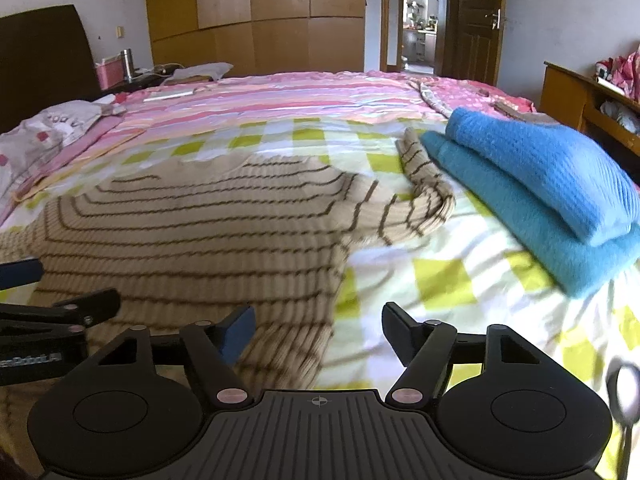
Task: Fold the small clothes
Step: 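Grasp the sweater sleeve cuff near the blue towels with the right gripper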
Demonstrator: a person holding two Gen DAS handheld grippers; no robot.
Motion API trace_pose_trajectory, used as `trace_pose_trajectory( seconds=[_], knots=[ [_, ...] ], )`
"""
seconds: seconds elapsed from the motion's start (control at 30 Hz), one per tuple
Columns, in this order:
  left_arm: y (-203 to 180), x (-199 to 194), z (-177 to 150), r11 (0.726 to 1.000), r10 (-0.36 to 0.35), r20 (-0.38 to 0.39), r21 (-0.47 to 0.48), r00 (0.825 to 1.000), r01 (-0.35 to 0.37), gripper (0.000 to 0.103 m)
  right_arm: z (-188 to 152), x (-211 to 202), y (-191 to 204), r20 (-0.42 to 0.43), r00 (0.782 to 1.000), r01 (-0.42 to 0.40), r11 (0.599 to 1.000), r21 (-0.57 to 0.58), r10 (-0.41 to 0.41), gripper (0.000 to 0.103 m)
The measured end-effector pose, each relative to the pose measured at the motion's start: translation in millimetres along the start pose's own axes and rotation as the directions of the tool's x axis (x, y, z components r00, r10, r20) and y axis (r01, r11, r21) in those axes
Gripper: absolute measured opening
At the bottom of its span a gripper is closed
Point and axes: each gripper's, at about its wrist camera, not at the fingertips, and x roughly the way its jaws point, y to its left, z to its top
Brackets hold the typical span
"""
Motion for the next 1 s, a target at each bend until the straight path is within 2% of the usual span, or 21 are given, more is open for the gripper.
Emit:
trace_pose_trajectory(
  seconds=[0.33, 0.53, 0.7, 0.83, 1.0],
  knots=[
    [-6.8, 35.1, 25.4, 0.999, -0.039, 0.011, -0.035, 0.999, 0.039, 0.098, 67.5, 59.7, -47.1, 0.051, 0.992, 0.12, 0.992, -0.035, -0.118, 0.053],
    [-12.3, 56.7, 35.6, 0.997, -0.055, 0.006, -0.054, 0.998, 0.055, 0.098, 102.3, 113.1, -73.1, 0.023, 0.996, 0.089, 0.996, -0.003, -0.089, 0.045],
    [-11.4, 74.0, 43.8, 0.995, -0.046, 0.01, -0.084, 0.999, 0.047, 0.098, 118.3, 153.6, -79.5, -0.005, 0.996, 0.087, 0.996, -0.024, -0.087, 0.04],
    [-3.1, 83.5, 43.4, 0.993, -0.029, 0.013, -0.118, 0.999, 0.031, 0.098, 127.6, 178.3, -81.4, -0.012, 0.994, 0.108, 0.992, -0.061, -0.109, 0.04],
    [9.9, 96.4, 34.8, 0.988, -0.016, -0.02, -0.151, 1.0, 0.013, 0.098, 132.1, 210.4, -82.3, -0.043, 0.989, 0.135, 0.984, -0.114, -0.14, 0.039]
  ],
)
